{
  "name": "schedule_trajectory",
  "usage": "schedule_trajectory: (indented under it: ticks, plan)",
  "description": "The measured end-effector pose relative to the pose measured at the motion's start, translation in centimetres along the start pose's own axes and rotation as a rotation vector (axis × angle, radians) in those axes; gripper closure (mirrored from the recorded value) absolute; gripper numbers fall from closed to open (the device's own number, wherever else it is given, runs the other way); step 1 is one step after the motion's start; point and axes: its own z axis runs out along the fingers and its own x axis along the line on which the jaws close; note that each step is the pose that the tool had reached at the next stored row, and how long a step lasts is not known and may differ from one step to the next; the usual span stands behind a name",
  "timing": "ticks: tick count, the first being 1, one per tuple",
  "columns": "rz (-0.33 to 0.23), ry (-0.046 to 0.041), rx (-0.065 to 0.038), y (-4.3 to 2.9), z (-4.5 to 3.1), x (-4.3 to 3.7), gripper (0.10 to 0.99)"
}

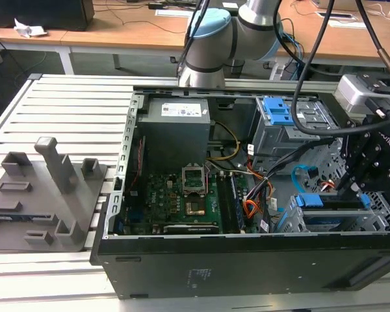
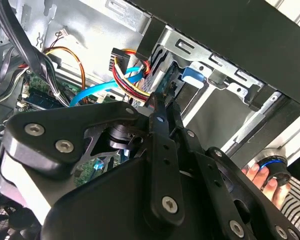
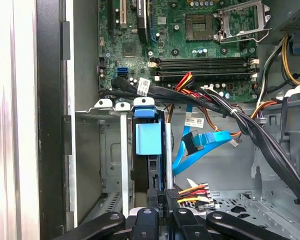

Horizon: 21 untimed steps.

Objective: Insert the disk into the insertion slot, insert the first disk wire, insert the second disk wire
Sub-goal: 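Insert the first disk wire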

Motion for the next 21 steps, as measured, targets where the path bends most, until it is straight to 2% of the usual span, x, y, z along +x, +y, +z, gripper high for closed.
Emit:
schedule_trajectory:
  ticks: [4,9,15,16,20,21]
  plan:
    - [0.000,-0.0002,0.000,-0.20,0.02,0.04,0.910]
    - [0.000,0.0008,0.000,-0.25,0.47,0.29,0.910]
    - [0.000,-0.0012,0.000,-0.25,0.64,0.32,0.898]
    - [0.000,0.0007,0.000,-0.24,0.41,0.33,0.835]
    - [0.000,0.0074,0.000,-0.05,-3.77,0.46,0.851]
    - [0.000,0.0095,0.001,-0.02,-4.63,0.50,0.918]
